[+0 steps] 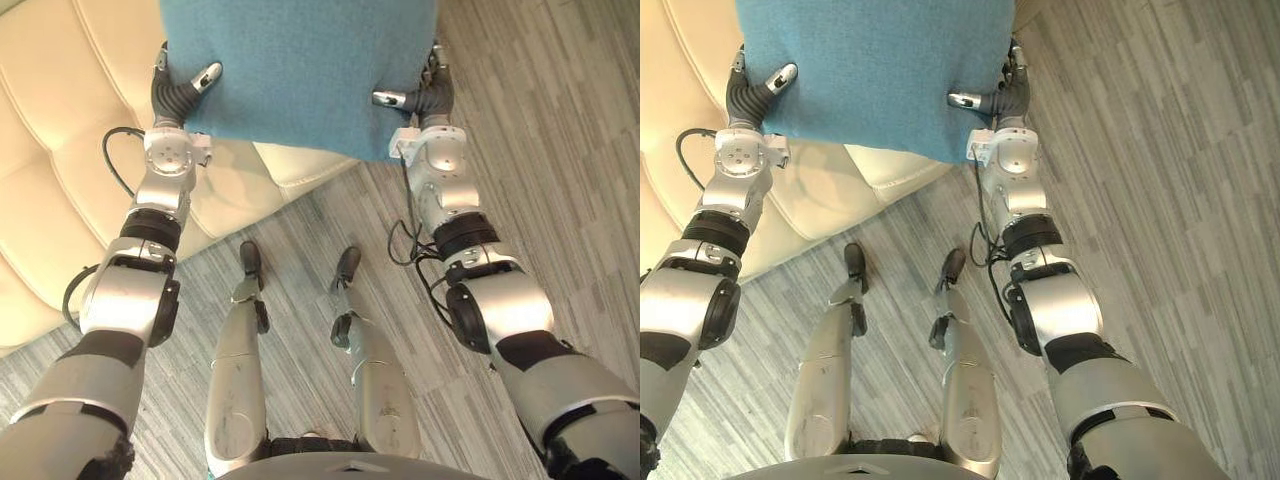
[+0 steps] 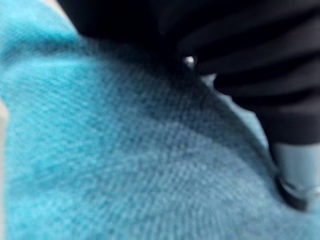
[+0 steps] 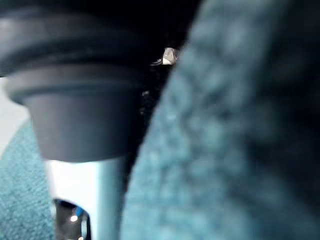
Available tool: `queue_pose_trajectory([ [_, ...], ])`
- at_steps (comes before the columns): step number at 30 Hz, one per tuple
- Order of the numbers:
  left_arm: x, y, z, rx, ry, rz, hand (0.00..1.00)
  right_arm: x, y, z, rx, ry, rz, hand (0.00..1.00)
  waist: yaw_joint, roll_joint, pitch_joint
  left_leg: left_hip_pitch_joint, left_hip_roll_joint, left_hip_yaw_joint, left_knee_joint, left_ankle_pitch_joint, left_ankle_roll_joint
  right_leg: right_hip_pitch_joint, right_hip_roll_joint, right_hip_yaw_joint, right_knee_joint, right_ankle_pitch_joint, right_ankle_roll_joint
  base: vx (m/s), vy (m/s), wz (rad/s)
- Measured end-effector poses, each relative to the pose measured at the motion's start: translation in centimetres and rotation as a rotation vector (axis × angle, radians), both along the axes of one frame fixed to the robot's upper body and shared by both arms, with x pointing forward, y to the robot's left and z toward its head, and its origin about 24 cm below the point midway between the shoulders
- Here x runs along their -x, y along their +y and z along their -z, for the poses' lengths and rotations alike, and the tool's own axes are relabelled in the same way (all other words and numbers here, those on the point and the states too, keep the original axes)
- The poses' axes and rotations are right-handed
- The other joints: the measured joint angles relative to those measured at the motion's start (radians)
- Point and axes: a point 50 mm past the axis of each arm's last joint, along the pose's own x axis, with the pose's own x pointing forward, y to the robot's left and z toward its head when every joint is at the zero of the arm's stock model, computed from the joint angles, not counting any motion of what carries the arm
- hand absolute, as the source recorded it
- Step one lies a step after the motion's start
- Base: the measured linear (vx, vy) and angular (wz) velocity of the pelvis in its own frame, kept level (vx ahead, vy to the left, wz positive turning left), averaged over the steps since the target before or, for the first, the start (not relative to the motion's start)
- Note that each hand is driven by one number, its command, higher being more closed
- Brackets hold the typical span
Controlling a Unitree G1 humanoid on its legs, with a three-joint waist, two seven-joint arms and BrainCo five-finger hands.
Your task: Pick up cushions and gather them together orderly.
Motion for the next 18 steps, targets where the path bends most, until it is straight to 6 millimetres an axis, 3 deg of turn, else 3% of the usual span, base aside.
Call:
queue_pose_trajectory([
  [5, 0.1, -0.8, -1.6, 0.114, -0.068, 0.0, 1.0, 0.9, 2.3, -1.6, -0.095, -0.075, -0.085, 1.0, -0.001, 0.0, 0.0, -0.042, 0.016, -0.002, 0.03, -0.008, -0.002, -0.022, 0.003, -0.006, 0.0, 0.002, 0.001, 0.0, -0.018, 0.0],
  [10, 0.7, -1.2, -3.5, 0.204, -0.16, 0.023, 1.0, 1.8, 2.6, -2.8, -0.163, -0.147, -0.135, 1.0, 0.003, 0.0, 0.0, -0.045, 0.018, -0.011, 0.026, -0.007, -0.004, -0.022, 0.005, -0.016, 0.0, 0.002, 0.001, 0.0, -0.023, 0.03],
  [18, 1.8, -1.9, -5.2, 0.267, -0.268, 0.059, 1.0, 2.2, 2.6, -1.8, -0.181, -0.15, -0.151, 1.0, 0.006, 0.0, 0.0, 0.003, 0.013, -0.022, -0.014, 0.017, -0.015, 0.015, 0.007, -0.014, -0.003, 0.0, 0.002, 0.03, -0.033, 0.05],
])
